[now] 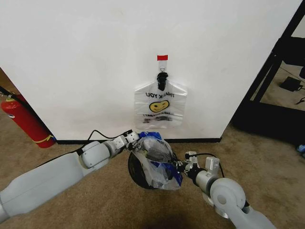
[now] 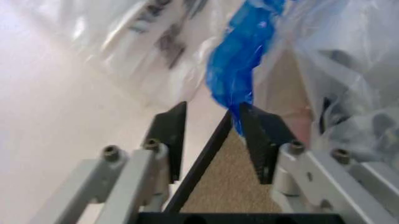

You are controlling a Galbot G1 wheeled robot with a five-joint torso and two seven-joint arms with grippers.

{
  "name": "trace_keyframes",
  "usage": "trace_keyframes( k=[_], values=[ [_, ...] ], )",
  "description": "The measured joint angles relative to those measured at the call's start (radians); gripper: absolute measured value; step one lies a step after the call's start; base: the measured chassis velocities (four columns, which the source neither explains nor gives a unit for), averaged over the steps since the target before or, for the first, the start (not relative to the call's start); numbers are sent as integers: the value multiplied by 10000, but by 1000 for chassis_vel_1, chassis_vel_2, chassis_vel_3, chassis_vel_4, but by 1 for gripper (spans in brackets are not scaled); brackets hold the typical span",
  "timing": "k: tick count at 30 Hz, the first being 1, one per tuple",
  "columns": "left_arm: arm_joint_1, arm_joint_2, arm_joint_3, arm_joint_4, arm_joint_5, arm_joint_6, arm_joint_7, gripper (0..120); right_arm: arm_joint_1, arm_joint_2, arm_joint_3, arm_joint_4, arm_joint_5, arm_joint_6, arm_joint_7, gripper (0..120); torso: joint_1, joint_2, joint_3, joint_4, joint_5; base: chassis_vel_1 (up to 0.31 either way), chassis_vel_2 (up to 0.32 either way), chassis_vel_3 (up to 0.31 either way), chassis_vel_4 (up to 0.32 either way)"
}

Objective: Pick up the garbage bag from the wall and place it over the trash bin.

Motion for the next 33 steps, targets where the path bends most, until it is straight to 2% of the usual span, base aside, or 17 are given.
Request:
trace_keyframes(
  k=[4, 7, 9, 10, 12, 14, 15, 18, 21, 22, 27, 31, 33],
  values=[
    [341, 255, -539, -221, -109, 34, -58, 48, 27, 42, -9, -39, -21, 1, 26, 0, 0, 0, 0, -2, -1, 0, 0, 0, 0],
    [1224, 629, -1763, -894, -435, 224, -491, 65, 56, 76, -11, -115, -112, 38, 28, 0, 0, 0, 0, -1, -1, 0, 0, 0, 0],
    [1318, 653, -1905, -965, -482, 263, -562, 65, 59, 77, -10, -126, -128, 50, 24, 0, 0, 0, 0, -1, -2, 0, 0, 0, 0],
    [1833, 756, -2637, -1399, -946, 534, -1080, 71, 63, 88, 14, -161, -154, 91, 18, 0, 0, 0, 0, 1, 0, 0, 0, 0, 0],
    [2365, 795, -3375, -1988, -2138, 1035, -2020, 80, 60, 114, 70, -184, -191, 131, 7, 0, 0, 0, -1, 1, 0, 0, 0, 0, 0],
    [2746, 684, -3875, -2562, -3811, 1589, -3128, 88, 65, 129, 85, -238, -307, 218, -36, 0, 0, 0, 0, 1, 3, 0, 0, 0, 0],
    [2746, 684, -3875, -2562, -3811, 1589, -3128, 88, 65, 129, 85, -238, -307, 218, -36, 0, 0, 0, 0, 1, 3, 0, 0, 0, 0],
    [3130, 187, -4523, -3712, -7675, 2676, -4982, 98, 119, 180, 105, -356, -459, 309, -42, 0, 0, 0, 0, -2, 3, 0, 0, 0, 0],
    [3355, -209, -4676, -4397, -9776, 3061, -6087, 100, 87, 187, 127, -356, -575, 357, -58, 0, 0, 1, 0, -4, 3, 0, 0, 0, 0],
    [3355, -209, -4676, -4397, -9776, 3061, -6087, 100, 87, 187, 127, -356, -575, 357, -58, 0, 0, 1, 0, -4, 3, 0, 0, 0, 0],
    [3550, -615, -4693, -4986, -11171, 2987, -6940, 100, 0, 151, 197, -301, -601, 370, -67, 0, 0, 1, 0, -2, 3, 0, 0, 0, 0],
    [3631, -841, -4598, -5125, -11603, 2846, -7414, 100, -10, 150, 192, -287, -636, 368, -44, 0, 1, 1, 1, -2, 2, 0, 0, 0, 0],
    [3735, -848, -4583, -5216, -11292, 2872, -6882, 100, -6, 129, 189, -287, -640, 365, -31, 0, 1, 0, 1, -2, 3, 0, 0, 0, 0]
  ],
)
